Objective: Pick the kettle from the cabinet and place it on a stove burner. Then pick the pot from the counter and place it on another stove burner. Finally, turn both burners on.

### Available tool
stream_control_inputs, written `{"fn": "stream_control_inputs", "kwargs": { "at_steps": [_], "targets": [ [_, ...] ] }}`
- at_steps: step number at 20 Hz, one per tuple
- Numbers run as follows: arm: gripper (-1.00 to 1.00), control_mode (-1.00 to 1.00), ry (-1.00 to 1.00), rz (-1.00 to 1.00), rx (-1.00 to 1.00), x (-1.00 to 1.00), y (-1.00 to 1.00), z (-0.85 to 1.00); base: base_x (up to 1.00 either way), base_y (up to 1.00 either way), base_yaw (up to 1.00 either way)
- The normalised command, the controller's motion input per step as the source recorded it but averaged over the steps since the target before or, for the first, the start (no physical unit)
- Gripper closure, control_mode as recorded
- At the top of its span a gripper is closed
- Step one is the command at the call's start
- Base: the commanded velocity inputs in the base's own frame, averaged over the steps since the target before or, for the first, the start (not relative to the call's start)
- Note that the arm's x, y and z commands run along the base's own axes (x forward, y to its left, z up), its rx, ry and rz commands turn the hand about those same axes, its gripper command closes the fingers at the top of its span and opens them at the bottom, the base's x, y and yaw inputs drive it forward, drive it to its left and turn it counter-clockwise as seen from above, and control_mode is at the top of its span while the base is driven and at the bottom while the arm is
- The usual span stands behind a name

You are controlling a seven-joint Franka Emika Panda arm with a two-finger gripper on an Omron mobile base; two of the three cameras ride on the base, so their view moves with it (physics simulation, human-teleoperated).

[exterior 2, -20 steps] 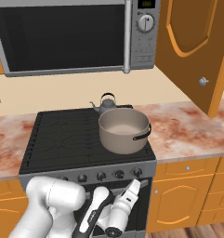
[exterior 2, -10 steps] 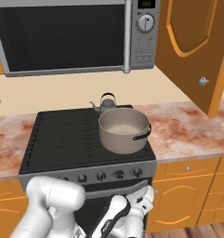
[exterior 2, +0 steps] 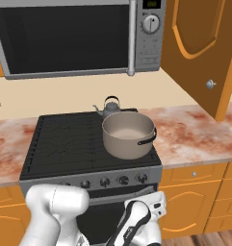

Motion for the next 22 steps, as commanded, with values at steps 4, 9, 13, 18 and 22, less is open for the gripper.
{"fn": "stream_control_inputs", "kwargs": {
  "at_steps": [4,9,13,18,22],
  "targets": [
    [-1.0,-1.0,0.0,0.11,0.26,0.09,0.0,0.0,0.0,0.0,0.0],
    [-1.0,-1.0,0.0,0.07,0.16,0.04,0.0,0.0,0.0,0.0,0.0],
    [-1.0,-1.0,0.0,0.03,0.01,0.1,0.05,0.0,0.0,0.0,0.0],
    [-1.0,-1.0,0.0,0.0,0.0,0.23,0.11,0.0,0.0,0.0,0.0],
    [-1.0,-1.0,0.0,0.0,0.0,0.17,0.15,0.0,0.0,0.0,0.0]
  ]
}}
